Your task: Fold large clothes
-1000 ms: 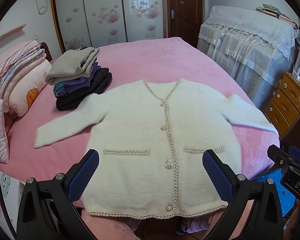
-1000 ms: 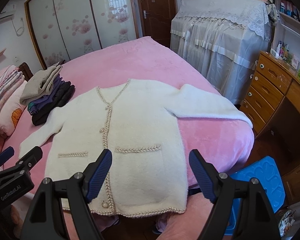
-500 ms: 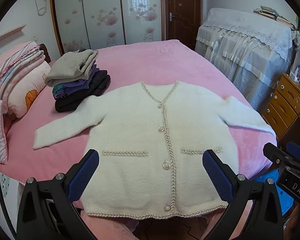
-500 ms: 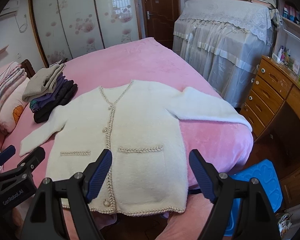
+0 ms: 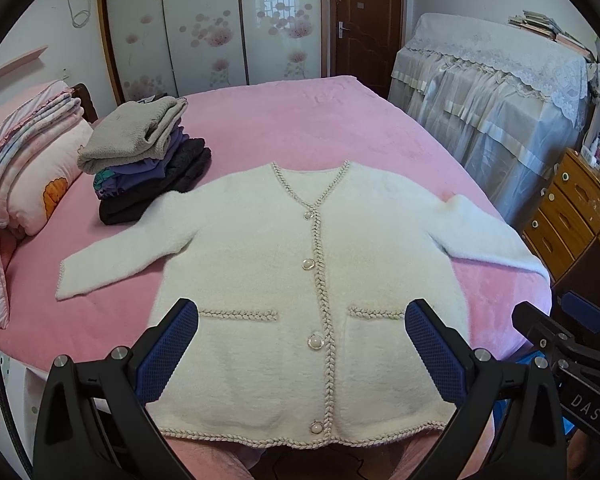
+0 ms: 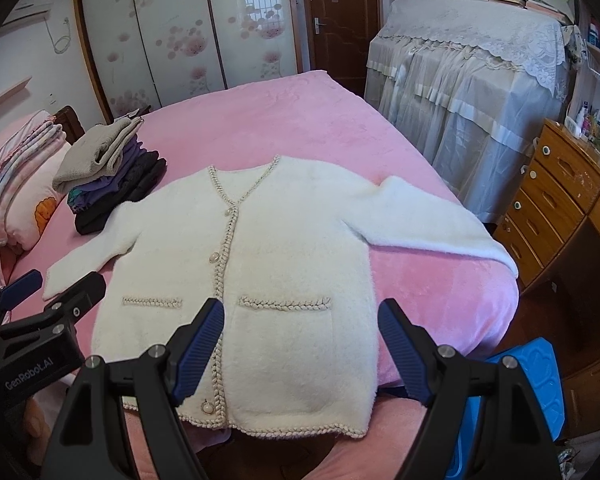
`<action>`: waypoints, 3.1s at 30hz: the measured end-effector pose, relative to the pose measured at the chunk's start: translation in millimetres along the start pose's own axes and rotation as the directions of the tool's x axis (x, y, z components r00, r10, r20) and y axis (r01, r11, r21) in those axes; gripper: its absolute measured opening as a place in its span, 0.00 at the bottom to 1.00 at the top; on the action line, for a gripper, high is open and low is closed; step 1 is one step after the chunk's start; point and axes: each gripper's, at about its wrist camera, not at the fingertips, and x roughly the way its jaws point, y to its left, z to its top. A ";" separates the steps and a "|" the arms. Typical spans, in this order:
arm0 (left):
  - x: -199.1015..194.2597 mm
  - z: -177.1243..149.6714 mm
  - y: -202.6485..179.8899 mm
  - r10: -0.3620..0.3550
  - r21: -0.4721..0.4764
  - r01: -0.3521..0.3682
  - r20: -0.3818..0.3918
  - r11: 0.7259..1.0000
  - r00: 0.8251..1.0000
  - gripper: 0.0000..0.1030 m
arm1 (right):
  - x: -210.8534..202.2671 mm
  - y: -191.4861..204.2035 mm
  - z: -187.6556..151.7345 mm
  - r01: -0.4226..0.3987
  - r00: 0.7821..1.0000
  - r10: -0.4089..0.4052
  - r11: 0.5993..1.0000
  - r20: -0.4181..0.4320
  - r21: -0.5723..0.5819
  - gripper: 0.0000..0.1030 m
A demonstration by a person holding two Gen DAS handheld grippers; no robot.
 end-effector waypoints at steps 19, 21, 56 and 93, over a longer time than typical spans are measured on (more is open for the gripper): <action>11.8 19.8 -36.6 0.016 0.030 -0.017 0.012 0.999 1.000 1.00 | 4.2 -32.2 23.3 -0.025 0.997 0.024 1.000 0.072 0.005 0.78; 9.7 25.2 -40.7 0.016 0.031 -0.018 0.049 0.999 0.999 1.00 | 3.2 -37.4 27.3 -0.026 0.996 0.025 1.000 0.084 0.007 0.78; 174.6 114.5 -254.0 -0.136 0.203 0.115 0.095 0.972 0.986 1.00 | 140.9 -280.4 31.1 0.124 0.987 -0.157 0.884 0.036 0.452 0.78; 208.8 93.8 -254.8 -0.083 0.238 0.066 0.061 0.969 0.995 1.00 | 234.1 -353.1 16.8 0.050 0.985 -0.151 0.700 0.079 0.712 0.14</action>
